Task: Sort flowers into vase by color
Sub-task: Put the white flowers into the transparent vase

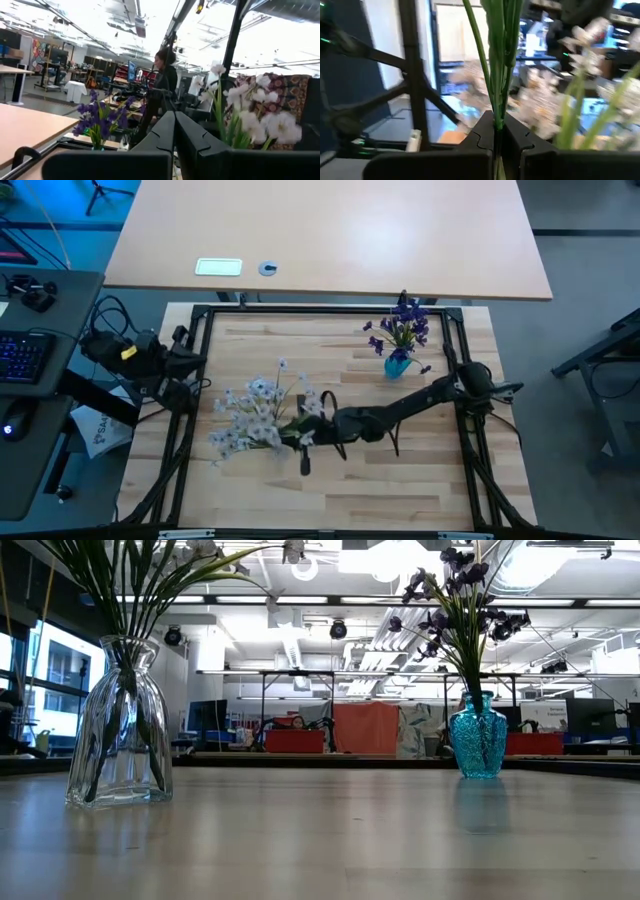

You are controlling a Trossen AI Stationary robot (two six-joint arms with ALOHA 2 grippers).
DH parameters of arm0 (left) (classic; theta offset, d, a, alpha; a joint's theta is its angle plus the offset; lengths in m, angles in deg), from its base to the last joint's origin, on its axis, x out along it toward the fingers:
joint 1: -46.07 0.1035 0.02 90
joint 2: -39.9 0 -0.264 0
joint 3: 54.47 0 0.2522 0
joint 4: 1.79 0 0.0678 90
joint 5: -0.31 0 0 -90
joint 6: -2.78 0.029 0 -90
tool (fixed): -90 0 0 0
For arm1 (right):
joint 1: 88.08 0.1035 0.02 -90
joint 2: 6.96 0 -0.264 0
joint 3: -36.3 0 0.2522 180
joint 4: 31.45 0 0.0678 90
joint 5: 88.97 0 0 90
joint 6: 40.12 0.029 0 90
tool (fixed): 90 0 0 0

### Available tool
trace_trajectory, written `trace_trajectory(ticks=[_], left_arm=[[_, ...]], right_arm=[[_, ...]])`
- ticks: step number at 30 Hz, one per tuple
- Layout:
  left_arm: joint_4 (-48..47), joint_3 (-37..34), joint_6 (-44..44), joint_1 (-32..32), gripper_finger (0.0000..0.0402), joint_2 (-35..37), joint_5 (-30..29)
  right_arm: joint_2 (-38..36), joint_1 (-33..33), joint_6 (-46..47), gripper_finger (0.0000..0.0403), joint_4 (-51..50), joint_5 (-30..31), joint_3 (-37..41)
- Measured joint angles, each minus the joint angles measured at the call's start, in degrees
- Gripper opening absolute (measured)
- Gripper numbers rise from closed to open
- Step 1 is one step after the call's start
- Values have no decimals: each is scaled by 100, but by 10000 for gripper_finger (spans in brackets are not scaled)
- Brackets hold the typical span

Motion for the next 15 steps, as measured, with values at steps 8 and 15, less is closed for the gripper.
trace_trajectory(ticks=[8, 15], left_arm=[[-4, 0, -44, -2, 0, 8, -17], [-8, 0, -42, -2, 0, 8, -126]], right_arm=[[28, -196, 216, 0, -392, -59, 2], [35, -229, 294, 0, -492, -151, 2]])
